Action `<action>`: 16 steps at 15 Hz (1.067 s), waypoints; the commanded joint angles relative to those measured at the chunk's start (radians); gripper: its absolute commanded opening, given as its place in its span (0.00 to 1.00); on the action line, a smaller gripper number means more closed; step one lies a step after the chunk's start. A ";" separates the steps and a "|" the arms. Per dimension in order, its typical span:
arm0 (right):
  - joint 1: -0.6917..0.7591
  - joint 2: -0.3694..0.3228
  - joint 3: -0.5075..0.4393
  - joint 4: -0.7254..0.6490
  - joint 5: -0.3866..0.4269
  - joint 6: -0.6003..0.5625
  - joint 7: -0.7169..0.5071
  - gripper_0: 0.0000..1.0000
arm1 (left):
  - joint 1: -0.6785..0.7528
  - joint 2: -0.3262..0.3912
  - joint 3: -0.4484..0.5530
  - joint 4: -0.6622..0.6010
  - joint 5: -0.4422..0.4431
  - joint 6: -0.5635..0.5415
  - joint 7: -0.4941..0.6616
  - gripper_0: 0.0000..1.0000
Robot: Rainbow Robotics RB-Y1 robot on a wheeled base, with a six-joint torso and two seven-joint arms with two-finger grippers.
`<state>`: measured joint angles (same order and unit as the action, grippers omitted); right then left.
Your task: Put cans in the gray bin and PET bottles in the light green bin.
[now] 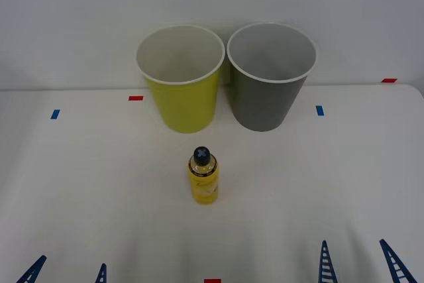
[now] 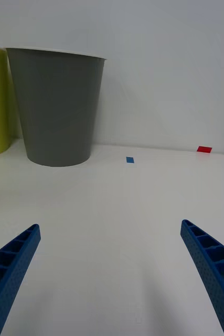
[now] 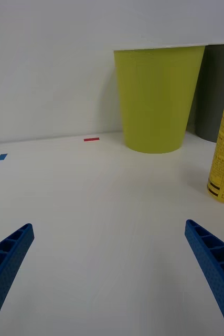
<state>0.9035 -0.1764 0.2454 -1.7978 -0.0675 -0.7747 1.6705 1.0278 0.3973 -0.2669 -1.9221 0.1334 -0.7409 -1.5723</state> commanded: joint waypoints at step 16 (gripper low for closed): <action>0.000 0.000 0.000 0.000 0.000 0.000 0.000 0.93 | 0.000 0.000 0.000 0.000 0.000 0.000 0.000 1.00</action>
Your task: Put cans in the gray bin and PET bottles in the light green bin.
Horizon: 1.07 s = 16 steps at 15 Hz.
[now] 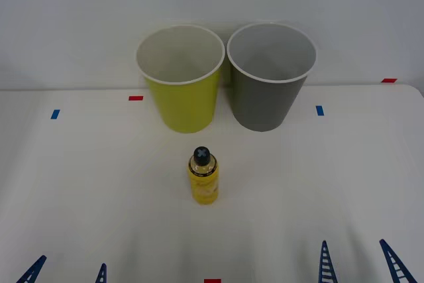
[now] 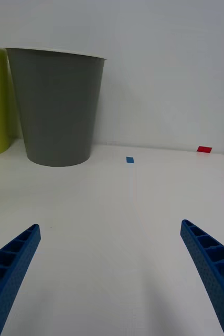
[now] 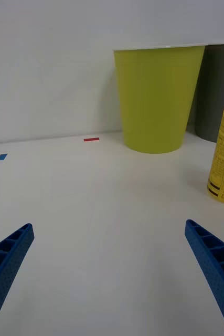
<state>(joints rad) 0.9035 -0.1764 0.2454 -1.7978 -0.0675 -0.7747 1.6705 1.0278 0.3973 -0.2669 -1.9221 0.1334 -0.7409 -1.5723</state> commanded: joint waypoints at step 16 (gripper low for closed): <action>0.000 0.000 0.000 0.000 0.000 0.000 0.000 0.93 | 0.000 0.000 0.000 0.000 0.000 0.000 0.000 1.00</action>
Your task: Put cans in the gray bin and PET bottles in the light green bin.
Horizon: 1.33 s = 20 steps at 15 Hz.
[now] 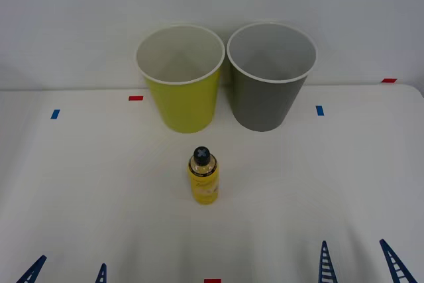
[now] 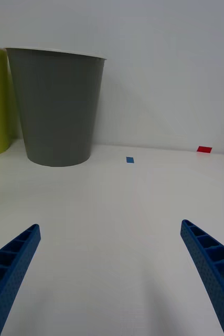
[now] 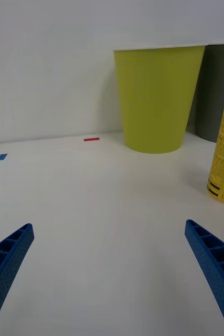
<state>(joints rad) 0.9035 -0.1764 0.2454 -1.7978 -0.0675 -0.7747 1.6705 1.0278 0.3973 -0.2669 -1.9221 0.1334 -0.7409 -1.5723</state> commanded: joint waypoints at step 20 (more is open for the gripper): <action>0.000 0.000 0.000 0.000 0.000 0.000 0.000 0.93 | -0.179 0.147 -0.067 0.112 -0.028 -0.084 -0.002 1.00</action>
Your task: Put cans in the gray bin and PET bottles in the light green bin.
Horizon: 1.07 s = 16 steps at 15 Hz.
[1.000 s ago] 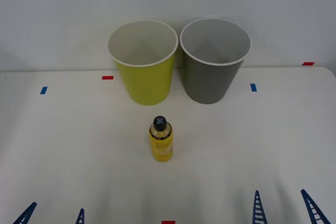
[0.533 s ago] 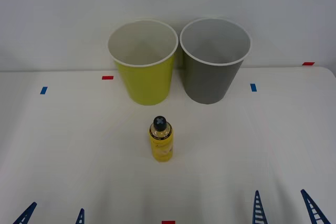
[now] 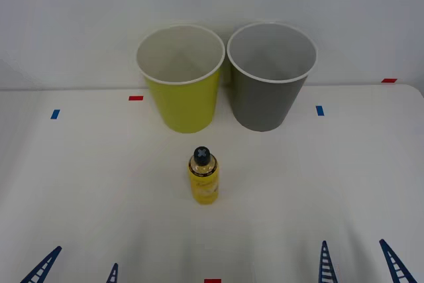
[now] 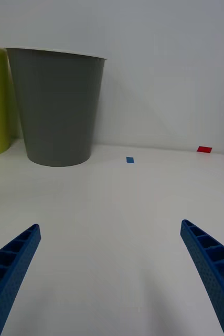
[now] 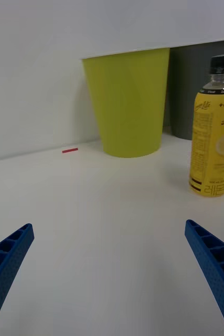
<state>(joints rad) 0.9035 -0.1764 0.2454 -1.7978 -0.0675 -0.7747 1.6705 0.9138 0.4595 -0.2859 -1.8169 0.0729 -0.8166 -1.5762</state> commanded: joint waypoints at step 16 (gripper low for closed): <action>0.000 0.000 0.000 0.000 0.000 0.000 0.000 0.93 | -0.612 0.281 -0.375 0.142 0.166 0.099 0.007 1.00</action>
<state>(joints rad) 0.9035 -0.1764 0.2454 -1.7978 -0.0676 -0.7746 1.6705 0.3340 0.7402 -0.6414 -1.6934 0.2318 -0.7158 -1.5710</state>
